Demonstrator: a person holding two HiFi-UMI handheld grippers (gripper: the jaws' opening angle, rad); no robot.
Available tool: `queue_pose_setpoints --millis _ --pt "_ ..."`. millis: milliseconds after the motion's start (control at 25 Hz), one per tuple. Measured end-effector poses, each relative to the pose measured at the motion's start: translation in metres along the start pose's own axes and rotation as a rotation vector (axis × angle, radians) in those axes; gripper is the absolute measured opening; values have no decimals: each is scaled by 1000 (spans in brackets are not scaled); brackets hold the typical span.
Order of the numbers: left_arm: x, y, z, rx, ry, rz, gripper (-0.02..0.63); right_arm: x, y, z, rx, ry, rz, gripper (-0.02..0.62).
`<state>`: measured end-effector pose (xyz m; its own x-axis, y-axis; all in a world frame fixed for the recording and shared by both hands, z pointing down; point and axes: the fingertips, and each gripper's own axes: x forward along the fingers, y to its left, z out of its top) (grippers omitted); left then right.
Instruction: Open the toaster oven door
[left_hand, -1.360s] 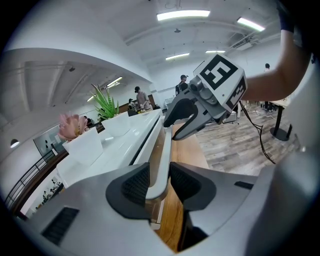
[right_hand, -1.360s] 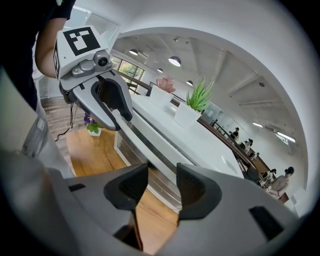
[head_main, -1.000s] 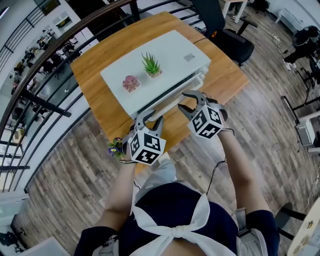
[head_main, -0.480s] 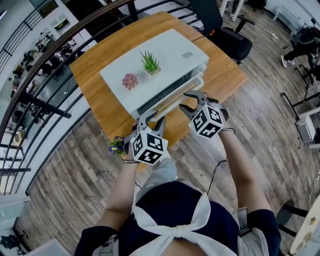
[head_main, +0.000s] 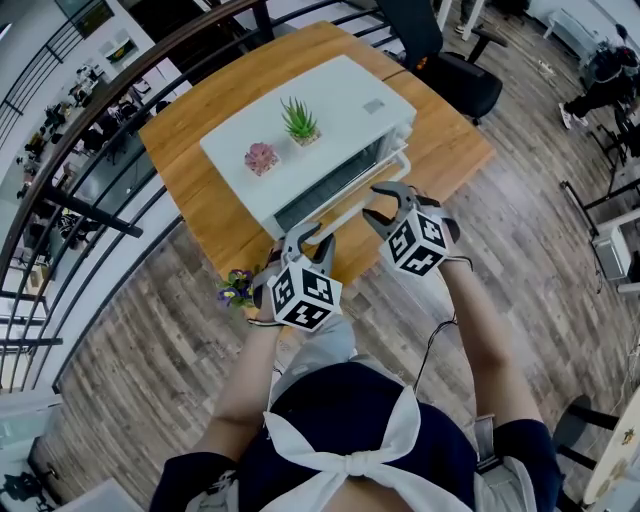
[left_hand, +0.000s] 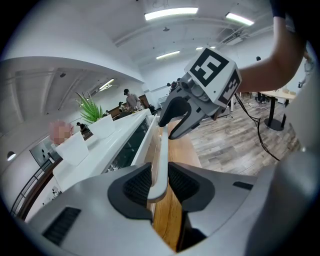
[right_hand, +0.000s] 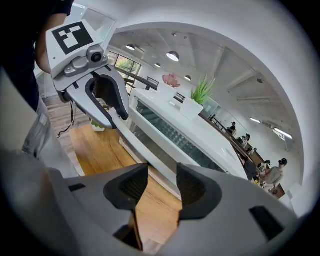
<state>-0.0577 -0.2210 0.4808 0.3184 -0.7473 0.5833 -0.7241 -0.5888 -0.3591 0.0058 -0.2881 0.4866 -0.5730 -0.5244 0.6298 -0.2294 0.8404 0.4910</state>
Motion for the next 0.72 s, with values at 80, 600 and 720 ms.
queue_pose_setpoints --millis 80,600,720 --pt "0 -2 0 6 1 -1 115 -1 1 -1 3 3 -3 184" --pt "0 -16 -2 40 3 -7 103 -5 9 -9 22 17 -3 200" --pt "0 -22 -3 50 3 -7 100 -7 14 -12 31 20 -1 207"
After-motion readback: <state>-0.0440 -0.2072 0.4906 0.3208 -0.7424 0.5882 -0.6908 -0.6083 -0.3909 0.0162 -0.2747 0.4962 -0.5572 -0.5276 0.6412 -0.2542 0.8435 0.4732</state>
